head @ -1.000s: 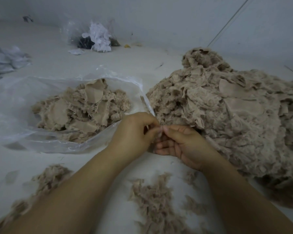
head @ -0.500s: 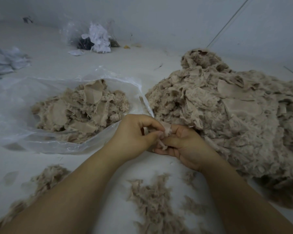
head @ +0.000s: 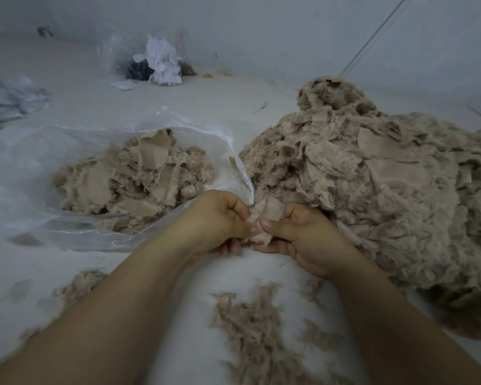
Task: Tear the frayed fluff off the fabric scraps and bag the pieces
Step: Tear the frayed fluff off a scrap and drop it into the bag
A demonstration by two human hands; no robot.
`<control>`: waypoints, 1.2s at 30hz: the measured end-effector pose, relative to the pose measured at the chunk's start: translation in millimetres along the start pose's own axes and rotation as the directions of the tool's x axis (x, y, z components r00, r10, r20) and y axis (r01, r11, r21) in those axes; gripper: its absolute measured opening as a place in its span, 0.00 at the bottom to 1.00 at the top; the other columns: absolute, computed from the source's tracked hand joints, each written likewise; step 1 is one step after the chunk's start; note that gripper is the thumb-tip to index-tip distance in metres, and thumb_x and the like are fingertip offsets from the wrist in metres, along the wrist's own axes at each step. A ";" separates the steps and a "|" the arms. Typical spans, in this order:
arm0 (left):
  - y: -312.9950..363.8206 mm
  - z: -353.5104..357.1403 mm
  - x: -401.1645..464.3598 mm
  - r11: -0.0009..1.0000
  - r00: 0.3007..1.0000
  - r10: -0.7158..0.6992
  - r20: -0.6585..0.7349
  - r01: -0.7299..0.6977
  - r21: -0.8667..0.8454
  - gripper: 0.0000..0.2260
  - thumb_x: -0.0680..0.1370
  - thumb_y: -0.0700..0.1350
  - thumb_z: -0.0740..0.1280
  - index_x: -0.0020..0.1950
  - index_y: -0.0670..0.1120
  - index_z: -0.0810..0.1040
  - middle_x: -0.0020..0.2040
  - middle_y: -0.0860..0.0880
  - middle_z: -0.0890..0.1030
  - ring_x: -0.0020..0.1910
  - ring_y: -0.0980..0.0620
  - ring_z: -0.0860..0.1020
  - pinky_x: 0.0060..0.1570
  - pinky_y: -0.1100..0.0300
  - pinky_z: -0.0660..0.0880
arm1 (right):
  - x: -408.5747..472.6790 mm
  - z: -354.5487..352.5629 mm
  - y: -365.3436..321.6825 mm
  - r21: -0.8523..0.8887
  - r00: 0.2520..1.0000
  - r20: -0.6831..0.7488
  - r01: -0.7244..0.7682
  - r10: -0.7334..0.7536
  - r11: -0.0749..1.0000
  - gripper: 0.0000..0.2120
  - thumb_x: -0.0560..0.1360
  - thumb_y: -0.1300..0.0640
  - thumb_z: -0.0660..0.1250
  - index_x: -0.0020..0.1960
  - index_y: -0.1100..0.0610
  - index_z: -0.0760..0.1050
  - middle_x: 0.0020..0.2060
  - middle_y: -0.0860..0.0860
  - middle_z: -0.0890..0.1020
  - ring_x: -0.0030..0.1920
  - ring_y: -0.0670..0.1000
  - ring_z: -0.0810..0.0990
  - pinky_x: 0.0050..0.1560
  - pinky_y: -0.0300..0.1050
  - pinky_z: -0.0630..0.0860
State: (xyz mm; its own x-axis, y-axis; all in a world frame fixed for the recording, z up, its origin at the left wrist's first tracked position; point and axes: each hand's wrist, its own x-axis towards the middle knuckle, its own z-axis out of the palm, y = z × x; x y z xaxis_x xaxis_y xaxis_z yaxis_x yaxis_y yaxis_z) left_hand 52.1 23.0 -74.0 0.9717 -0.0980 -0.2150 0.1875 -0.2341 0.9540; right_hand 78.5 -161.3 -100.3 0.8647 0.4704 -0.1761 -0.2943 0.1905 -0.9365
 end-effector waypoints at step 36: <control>-5.0 13.0 -0.2 0.979 0.973 0.148 -0.179 -0.117 0.170 0.06 0.72 0.35 0.75 0.40 0.41 0.80 0.32 0.44 0.78 0.27 0.51 0.77 0.24 0.55 0.79 | 0.3 2.6 -3.1 -0.041 0.999 -0.019 -0.042 0.041 0.998 0.09 0.74 0.59 0.67 0.52 0.62 0.80 0.46 0.64 0.85 0.44 0.60 0.86 0.40 0.48 0.83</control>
State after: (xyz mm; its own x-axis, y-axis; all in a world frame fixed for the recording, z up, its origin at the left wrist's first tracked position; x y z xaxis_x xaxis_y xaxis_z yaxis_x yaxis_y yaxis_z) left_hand 49.1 11.6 -81.4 0.9986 0.0435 -0.0309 0.0452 -0.3817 0.9232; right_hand 78.5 -159.5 -96.6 0.8596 0.4612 -0.2200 -0.3132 0.1354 -0.9400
